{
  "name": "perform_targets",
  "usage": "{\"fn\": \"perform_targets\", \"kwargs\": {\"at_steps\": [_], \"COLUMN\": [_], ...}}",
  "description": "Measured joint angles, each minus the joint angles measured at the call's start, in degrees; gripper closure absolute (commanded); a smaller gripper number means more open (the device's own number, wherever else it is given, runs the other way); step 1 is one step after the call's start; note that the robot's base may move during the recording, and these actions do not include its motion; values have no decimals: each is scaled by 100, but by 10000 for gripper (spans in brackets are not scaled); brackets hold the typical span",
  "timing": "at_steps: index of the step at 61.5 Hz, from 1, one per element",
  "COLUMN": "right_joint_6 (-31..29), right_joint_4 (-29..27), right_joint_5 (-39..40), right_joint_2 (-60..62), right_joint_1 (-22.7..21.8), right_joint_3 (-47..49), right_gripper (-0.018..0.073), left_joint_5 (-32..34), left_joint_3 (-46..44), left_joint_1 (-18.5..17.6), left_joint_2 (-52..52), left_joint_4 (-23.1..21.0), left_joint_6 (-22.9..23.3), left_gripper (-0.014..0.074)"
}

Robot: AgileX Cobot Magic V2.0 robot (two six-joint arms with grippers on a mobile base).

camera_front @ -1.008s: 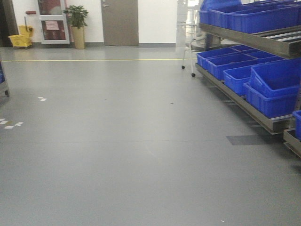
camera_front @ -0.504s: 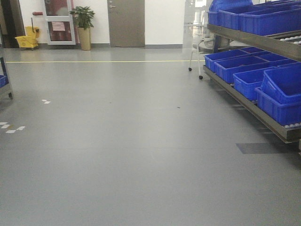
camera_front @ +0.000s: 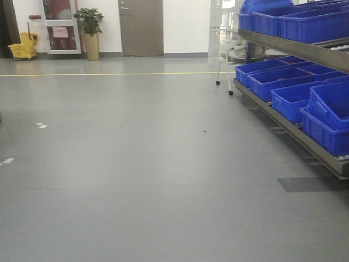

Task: Sort and place red and blue blocks on shelf
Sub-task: 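Turn the base toward the shelf of blue bins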

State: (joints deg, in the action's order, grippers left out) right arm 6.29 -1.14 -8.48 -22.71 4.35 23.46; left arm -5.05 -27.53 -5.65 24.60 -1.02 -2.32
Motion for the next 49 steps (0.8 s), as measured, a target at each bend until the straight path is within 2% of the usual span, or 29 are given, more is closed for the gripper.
{"fn": "perform_targets", "kwargs": {"at_steps": [49], "right_joint_6": [0], "right_joint_4": [0], "right_joint_5": [0], "right_joint_2": [0], "right_joint_1": [0], "right_joint_3": [0], "right_gripper": [503], "left_joint_5": [0], "left_joint_3": [0], "left_joint_1": [0], "left_joint_2": [0], "left_joint_4": [0], "left_joint_6": [0], "left_gripper": [471]}}
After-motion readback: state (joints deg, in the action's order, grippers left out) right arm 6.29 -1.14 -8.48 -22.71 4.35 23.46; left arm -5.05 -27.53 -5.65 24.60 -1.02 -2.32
